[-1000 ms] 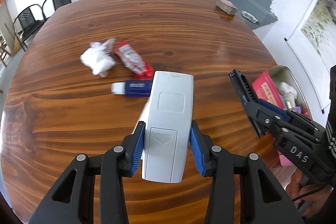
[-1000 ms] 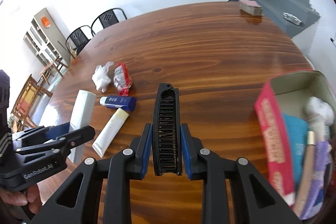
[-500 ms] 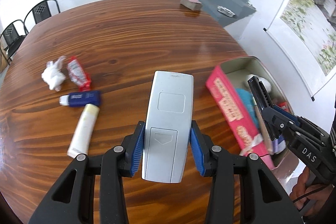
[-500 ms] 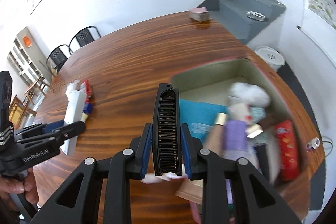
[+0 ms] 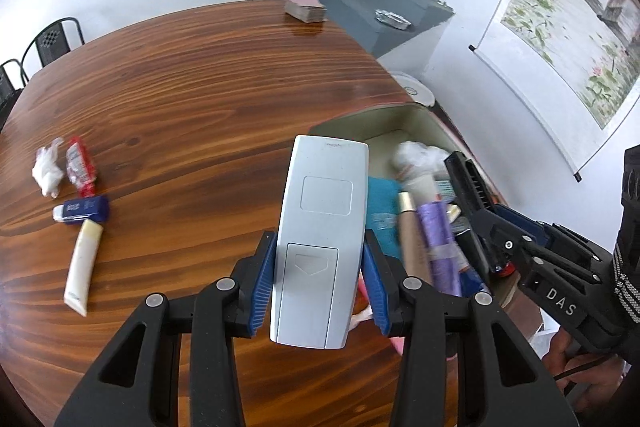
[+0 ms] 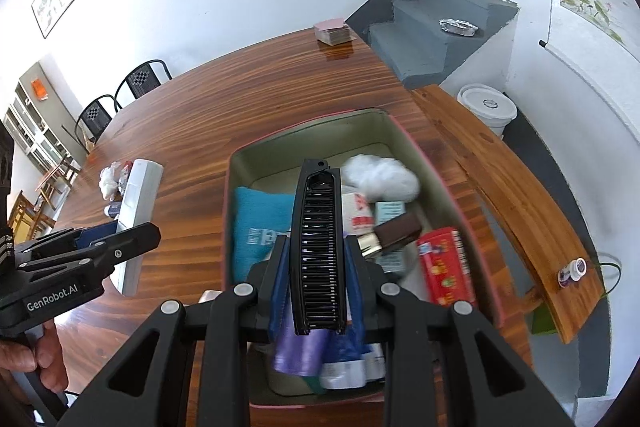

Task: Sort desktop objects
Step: 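Carry the white box and black comb over the pink tin, then open both grippers to drop the box and comb into the tin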

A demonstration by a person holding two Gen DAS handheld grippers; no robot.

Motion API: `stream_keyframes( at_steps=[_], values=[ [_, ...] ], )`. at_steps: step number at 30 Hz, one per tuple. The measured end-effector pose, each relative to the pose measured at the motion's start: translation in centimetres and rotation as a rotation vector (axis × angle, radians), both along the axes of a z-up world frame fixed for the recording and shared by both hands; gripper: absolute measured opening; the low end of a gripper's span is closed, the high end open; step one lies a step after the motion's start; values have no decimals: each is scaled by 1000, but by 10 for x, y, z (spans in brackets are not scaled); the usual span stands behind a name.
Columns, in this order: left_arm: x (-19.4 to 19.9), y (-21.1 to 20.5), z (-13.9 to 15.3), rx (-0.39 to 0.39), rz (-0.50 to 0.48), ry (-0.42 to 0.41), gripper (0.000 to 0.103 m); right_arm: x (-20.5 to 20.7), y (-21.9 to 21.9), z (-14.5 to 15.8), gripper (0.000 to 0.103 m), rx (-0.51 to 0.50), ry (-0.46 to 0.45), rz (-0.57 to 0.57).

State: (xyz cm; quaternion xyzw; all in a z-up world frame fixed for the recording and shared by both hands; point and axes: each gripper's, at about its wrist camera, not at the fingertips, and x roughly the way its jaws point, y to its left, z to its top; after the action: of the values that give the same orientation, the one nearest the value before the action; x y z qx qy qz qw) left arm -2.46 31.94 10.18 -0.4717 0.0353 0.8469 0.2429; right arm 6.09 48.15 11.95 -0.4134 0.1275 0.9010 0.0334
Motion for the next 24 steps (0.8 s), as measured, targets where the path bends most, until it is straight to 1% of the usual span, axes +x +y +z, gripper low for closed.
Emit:
stream_keyframes(
  at_steps=[8,12,14,18,24],
  values=[
    [3,37,-2,0,-38,-27,45,4,22,-9,30,-33,-21,4],
    [4,51,-8,33,-65,-84,45,7,30,-12,30,-48,-27,-5],
    [8,57,-7,47,-81,-93,45,9,33,-11,31,-43,-21,-11],
    [11,62,-5,47,-105,-84,45,11,37,-9,31,-45,-13,-21],
    [8,54,-5,56,-74,-87,45,10,36,-10,31,-50,-15,-26]
  ],
)
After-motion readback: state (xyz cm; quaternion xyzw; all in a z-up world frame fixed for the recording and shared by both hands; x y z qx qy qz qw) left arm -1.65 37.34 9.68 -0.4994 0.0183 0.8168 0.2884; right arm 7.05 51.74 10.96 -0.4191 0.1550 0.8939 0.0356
